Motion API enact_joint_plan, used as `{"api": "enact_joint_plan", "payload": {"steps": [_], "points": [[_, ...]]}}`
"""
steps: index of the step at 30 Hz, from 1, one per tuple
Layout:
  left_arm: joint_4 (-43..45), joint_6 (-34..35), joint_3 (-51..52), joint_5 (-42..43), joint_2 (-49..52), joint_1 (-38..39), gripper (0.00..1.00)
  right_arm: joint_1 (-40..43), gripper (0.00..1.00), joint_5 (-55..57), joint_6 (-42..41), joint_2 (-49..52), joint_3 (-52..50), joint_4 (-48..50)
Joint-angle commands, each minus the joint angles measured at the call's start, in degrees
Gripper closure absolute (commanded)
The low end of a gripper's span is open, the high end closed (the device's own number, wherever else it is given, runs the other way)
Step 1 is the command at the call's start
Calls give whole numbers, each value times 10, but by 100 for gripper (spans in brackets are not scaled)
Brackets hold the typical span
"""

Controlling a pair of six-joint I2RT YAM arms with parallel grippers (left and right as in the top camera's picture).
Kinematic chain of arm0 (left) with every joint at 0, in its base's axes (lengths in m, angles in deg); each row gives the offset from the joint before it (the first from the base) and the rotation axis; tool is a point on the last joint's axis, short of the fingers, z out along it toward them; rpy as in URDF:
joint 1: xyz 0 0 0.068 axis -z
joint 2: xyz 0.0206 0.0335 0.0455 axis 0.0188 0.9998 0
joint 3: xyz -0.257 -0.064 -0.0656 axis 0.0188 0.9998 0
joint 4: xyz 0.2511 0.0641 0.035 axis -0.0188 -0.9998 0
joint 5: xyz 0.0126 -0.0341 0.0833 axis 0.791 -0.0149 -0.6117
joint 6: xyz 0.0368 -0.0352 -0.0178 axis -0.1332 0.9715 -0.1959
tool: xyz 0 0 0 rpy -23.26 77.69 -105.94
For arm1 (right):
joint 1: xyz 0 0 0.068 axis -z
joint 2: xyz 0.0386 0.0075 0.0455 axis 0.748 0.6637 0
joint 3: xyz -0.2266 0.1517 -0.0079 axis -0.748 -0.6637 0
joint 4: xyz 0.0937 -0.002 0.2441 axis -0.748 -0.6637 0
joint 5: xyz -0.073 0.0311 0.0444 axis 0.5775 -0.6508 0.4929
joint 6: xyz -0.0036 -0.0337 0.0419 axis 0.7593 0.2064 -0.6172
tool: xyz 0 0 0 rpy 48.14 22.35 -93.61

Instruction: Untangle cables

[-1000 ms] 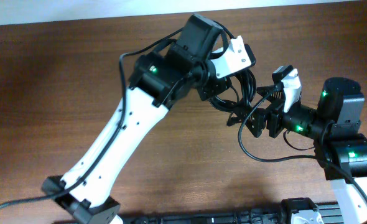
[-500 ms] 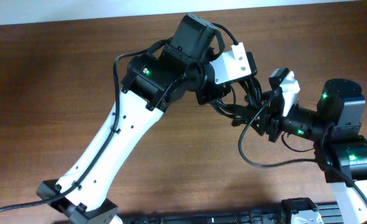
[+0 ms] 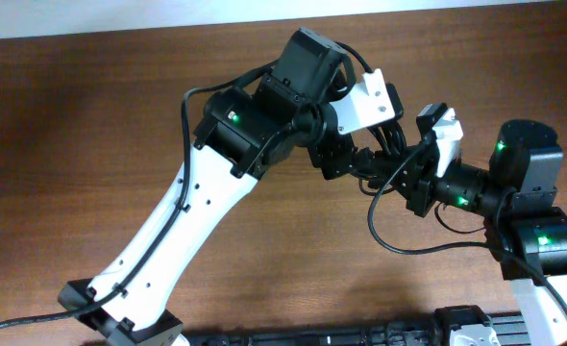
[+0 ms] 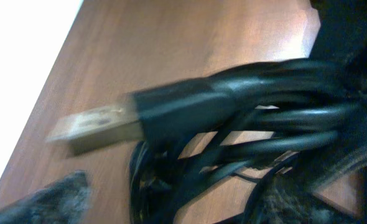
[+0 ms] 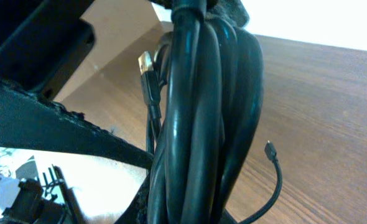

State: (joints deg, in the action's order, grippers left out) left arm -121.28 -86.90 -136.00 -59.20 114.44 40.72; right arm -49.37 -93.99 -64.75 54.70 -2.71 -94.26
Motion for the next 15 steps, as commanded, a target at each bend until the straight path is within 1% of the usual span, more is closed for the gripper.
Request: {"api": "enact_joint_plan", "payload": {"steps": [1,6,10,14,15], "points": [[-3,100,-7,-86,-22,0,1,3,96,42,-35,-2,9,13],[2,193,-7,-149,-43,-4,1,3,96,68,-78,-2,9,29],[5,270,-7,-148,-61,-26,1,3,96,68,-130,-2,9,64],[5,404,-7,-144,-66,-64,1,3,96,61,-129,-6,9,77],[5,419,-7,-131,-66,-69,1,3,96,61,-130,-8,9,79]]}}
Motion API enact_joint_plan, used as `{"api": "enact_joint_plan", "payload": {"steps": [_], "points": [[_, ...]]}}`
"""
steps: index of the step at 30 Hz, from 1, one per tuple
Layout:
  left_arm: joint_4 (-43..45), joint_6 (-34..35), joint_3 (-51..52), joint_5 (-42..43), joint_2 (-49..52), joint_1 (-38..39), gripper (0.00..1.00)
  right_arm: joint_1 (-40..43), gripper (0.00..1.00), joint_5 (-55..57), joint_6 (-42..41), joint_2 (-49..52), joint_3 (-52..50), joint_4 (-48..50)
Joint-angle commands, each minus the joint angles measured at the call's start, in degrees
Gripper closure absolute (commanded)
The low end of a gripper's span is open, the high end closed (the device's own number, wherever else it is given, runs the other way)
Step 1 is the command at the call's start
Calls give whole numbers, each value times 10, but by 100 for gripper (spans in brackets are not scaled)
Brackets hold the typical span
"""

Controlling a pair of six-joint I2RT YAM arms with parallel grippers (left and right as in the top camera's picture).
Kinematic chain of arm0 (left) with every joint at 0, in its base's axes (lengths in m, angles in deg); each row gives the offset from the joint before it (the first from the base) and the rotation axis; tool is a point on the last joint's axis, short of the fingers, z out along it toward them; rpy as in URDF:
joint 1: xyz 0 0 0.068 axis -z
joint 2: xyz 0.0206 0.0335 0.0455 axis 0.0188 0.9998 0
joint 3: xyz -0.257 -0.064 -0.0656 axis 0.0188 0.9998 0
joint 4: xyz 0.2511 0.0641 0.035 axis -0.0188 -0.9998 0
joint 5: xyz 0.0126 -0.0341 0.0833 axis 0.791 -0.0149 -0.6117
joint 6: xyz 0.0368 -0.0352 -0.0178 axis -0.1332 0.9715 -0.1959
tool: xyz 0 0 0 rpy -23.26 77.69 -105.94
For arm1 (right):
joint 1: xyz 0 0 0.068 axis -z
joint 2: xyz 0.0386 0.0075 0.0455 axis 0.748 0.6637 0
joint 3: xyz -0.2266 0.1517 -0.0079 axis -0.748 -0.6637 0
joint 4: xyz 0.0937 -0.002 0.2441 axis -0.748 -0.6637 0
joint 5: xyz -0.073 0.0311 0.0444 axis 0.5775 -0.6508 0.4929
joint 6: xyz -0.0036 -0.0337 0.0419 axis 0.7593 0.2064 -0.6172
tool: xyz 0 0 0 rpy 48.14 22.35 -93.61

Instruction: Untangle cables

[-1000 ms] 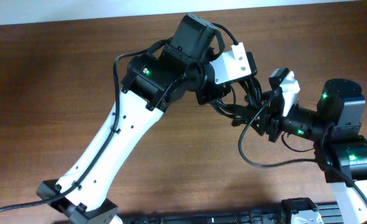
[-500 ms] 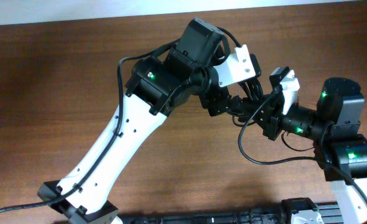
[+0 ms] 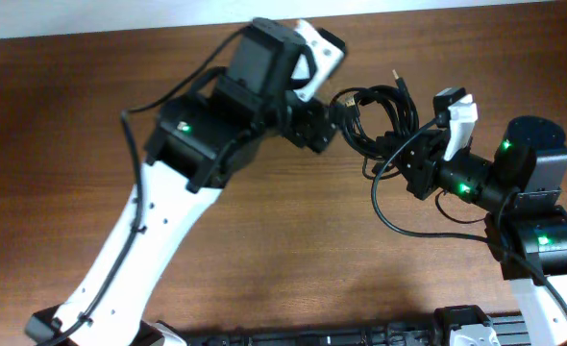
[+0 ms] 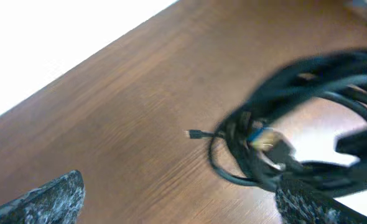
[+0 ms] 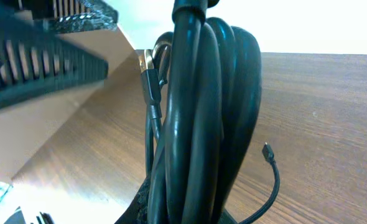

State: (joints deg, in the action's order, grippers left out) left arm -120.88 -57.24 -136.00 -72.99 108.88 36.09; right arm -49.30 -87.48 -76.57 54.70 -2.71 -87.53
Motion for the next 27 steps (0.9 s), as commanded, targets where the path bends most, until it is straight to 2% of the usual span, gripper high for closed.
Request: {"api": "enact_joint_plan", "payload": {"steps": [1,6,16,22,27], "points": [[2,125,-7,42,-11,-30,1,2,96,-4,-11,-9,9,14],[8,124,-7,189,-11,-44,1,2,96,-4,-22,-10,9,25],[4,124,-7,201,-11,-44,1,2,96,-9,-123,-10,9,101],[6,116,-7,238,-11,-43,1,2,96,-99,-134,-10,9,172],[17,117,-7,273,-11,-42,0,1,96,-110,-156,-10,9,176]]}}
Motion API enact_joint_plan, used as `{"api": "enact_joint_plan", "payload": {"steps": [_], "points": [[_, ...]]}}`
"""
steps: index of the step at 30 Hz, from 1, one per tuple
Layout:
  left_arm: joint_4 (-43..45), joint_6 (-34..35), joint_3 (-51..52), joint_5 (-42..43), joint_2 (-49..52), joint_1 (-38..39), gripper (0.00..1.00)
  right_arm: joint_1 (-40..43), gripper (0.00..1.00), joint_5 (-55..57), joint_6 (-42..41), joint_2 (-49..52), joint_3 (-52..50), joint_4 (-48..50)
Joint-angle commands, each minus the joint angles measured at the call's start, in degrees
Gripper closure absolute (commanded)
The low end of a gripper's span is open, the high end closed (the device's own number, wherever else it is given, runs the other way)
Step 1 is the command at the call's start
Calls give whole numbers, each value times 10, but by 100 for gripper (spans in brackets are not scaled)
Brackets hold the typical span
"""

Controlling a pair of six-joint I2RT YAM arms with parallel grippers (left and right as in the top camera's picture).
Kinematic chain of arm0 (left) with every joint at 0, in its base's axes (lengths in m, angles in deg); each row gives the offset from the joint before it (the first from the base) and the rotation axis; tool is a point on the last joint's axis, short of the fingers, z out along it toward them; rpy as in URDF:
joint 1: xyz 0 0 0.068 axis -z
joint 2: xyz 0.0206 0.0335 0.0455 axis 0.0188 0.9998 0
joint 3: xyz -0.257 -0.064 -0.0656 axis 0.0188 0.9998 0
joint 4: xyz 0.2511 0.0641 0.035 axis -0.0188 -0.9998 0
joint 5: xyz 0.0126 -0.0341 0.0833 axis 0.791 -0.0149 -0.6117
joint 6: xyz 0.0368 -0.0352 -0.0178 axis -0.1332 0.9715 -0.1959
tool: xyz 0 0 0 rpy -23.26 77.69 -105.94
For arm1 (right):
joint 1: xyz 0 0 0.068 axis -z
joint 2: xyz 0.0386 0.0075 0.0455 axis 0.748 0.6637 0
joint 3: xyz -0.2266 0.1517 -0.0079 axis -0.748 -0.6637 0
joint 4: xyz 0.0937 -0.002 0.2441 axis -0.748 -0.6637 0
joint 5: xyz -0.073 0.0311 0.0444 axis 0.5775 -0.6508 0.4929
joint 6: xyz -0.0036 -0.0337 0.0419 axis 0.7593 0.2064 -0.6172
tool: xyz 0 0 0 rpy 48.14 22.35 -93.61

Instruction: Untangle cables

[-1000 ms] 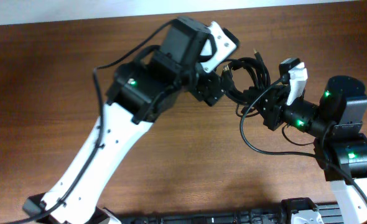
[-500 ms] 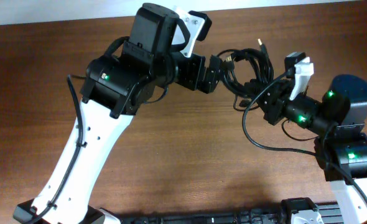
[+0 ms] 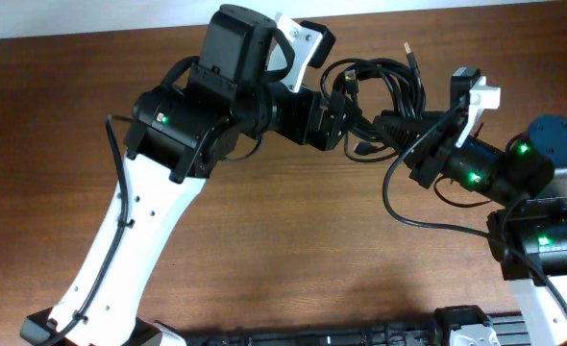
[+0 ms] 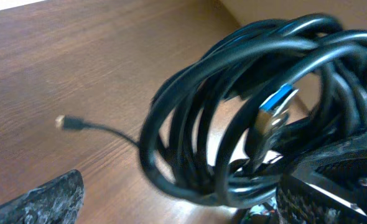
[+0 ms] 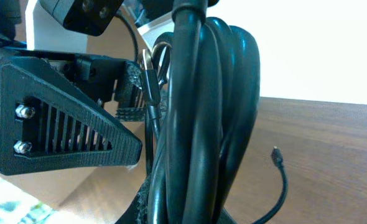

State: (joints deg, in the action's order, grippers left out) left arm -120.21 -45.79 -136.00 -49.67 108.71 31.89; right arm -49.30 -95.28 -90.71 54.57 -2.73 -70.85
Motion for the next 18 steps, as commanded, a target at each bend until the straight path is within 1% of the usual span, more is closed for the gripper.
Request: {"api": "enact_joint_plan", "payload": {"steps": [1,2,3,5,6,7,9,13,16,18], "points": [[12,3,-7,40,-9,0,2,1,96,-35,-15,-9,9,9],[16,3,-7,40,-9,0,4,1,96,-37,-15,-9,9,9],[19,4,-7,41,-9,0,11,1,96,-41,-15,-9,9,9],[26,6,-7,47,-9,0,35,1,96,-49,-15,-9,9,10],[30,6,-7,49,-9,1,40,1,96,-49,-15,-9,9,10],[33,6,-7,48,-9,5,47,1,96,-49,-15,-9,9,10],[33,5,-7,47,-9,15,53,1,96,-49,-15,-9,9,12],[34,5,-7,46,-9,22,53,1,96,-49,-16,-9,9,26],[34,5,-7,46,-9,22,43,1,96,-49,-46,-9,9,50],[36,5,-7,47,-9,22,39,1,96,-51,-50,-9,9,53]]}}
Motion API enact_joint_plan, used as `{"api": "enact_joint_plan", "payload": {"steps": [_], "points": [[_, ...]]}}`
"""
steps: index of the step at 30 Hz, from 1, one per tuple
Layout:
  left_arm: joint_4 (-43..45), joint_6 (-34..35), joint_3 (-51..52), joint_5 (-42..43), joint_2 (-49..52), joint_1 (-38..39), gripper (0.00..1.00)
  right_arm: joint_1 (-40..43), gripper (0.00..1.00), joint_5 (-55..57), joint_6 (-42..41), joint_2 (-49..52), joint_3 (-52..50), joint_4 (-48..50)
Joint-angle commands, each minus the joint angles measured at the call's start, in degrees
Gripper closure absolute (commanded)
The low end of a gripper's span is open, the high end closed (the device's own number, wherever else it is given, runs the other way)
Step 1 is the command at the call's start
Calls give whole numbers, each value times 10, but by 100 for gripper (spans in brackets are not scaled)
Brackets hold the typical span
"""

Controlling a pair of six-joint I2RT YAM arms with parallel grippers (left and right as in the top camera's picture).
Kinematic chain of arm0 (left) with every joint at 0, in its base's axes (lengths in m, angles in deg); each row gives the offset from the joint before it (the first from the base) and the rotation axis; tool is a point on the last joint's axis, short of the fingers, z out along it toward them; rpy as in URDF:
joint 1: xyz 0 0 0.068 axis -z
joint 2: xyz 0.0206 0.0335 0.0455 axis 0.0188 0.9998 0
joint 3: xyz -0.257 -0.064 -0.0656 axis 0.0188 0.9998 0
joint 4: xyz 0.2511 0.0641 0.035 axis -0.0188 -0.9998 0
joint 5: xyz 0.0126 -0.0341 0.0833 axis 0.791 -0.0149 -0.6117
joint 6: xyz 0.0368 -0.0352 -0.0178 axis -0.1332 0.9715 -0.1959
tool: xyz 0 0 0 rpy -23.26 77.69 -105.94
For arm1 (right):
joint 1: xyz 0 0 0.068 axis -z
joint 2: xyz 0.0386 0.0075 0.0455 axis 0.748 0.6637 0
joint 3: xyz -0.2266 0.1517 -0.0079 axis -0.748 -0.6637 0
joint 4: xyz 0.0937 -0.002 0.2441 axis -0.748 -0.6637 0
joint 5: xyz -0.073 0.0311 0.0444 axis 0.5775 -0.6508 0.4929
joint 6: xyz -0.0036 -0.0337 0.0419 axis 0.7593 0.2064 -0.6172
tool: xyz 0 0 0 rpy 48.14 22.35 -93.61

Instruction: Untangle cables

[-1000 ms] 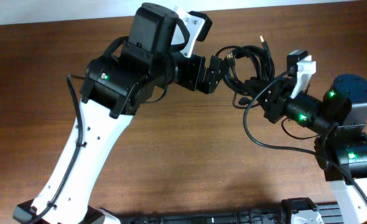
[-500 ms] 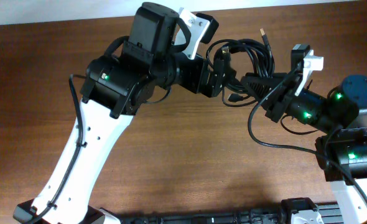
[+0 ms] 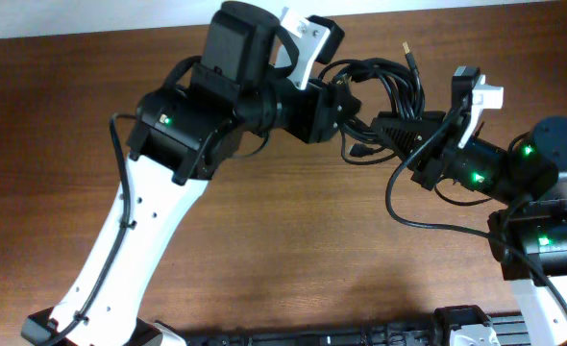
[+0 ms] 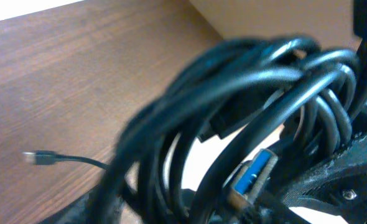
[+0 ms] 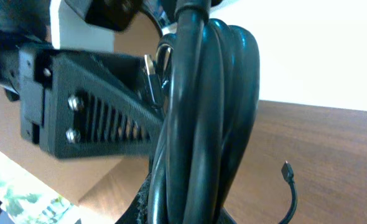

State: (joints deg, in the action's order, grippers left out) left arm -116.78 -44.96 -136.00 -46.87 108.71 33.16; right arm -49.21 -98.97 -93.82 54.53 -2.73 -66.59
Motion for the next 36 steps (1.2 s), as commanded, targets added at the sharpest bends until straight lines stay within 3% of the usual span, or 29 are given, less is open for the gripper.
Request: {"api": "enact_joint_plan", "payload": {"steps": [1,4,7,8,10,12,19,20,21,22,25,29,33,36], "points": [[3,-3,-7,19,-9,9,39,0,96,-16,-19,-8,9,10],[10,-3,-7,19,-9,9,35,0,96,-29,-23,-8,9,10],[12,-3,-7,18,-9,9,44,0,96,-33,-29,-8,9,10],[12,-3,-7,19,-9,9,51,0,96,-33,-29,-8,9,10],[12,-3,-7,19,-9,9,80,0,96,-33,-29,-8,9,10],[13,-3,-7,18,-9,9,100,0,96,-33,-29,-8,9,10],[17,-3,-7,18,-9,9,100,0,96,-33,-29,-8,9,10],[17,-3,-7,14,-9,9,100,0,91,-33,-29,-8,9,10],[17,-3,-7,2,-9,9,100,0,71,-33,-29,-8,9,10],[17,-3,-7,-10,-9,9,100,0,59,-33,-29,-8,9,7],[16,-3,-7,-47,-9,9,100,0,31,-33,-29,-8,9,-2],[5,-3,-7,-123,-9,9,100,1,15,-33,-28,-7,9,-42],[-14,-12,-7,-181,-9,9,100,1,9,-33,-3,-7,9,-62],[-37,-57,-7,-212,-9,9,100,1,7,-18,9,-7,9,-89]]}}
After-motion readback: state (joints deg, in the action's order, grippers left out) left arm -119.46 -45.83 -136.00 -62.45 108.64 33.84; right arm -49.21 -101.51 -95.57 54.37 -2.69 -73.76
